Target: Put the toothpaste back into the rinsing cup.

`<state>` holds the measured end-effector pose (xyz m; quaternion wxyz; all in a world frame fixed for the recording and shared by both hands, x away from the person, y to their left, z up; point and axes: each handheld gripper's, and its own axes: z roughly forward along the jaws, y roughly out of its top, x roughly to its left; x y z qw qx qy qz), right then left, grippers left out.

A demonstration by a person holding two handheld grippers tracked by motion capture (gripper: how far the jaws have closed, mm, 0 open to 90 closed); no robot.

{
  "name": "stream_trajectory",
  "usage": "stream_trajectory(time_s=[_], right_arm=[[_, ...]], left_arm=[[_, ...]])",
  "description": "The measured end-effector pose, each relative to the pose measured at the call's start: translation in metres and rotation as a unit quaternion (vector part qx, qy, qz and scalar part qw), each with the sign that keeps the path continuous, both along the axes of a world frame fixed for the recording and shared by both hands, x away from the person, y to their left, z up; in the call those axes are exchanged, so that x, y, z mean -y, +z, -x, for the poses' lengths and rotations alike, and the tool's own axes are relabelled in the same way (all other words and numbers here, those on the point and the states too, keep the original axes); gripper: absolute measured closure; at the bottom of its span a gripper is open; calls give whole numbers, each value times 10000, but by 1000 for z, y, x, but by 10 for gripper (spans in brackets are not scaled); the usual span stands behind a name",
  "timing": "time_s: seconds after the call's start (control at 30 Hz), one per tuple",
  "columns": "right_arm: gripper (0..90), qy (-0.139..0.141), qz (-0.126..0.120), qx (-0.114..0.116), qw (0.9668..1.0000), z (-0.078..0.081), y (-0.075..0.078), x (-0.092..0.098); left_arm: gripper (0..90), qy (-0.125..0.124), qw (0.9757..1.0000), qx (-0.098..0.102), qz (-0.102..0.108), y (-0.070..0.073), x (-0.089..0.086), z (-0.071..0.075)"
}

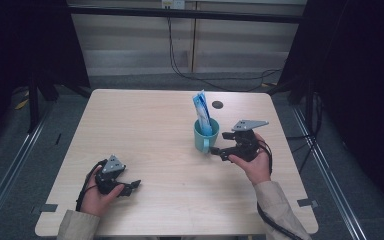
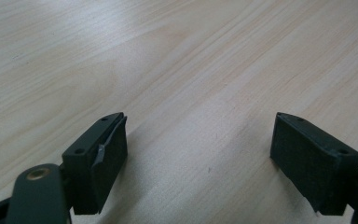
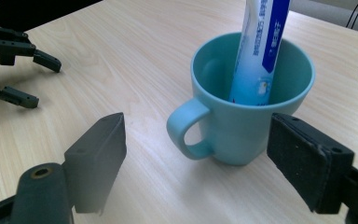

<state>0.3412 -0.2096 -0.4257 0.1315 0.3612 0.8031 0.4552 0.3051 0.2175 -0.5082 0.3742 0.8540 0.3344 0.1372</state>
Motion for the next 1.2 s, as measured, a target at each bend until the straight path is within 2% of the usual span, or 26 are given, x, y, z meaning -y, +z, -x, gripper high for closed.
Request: stream_trajectory(time_s=[0.07, 0.83, 1.2], right_arm=[[192, -14, -53, -31, 10000, 2, -2, 2], [191, -15, 14, -140, 9999, 23, -21, 25], [191, 19, 122, -215, 9997, 32, -33, 29]], left_arm=[[185, 2, 10000, -5, 2, 0, 0, 0], [184, -1, 10000, -6, 8, 0, 0, 0], [185, -1, 10000, -8, 6, 0, 0, 0]])
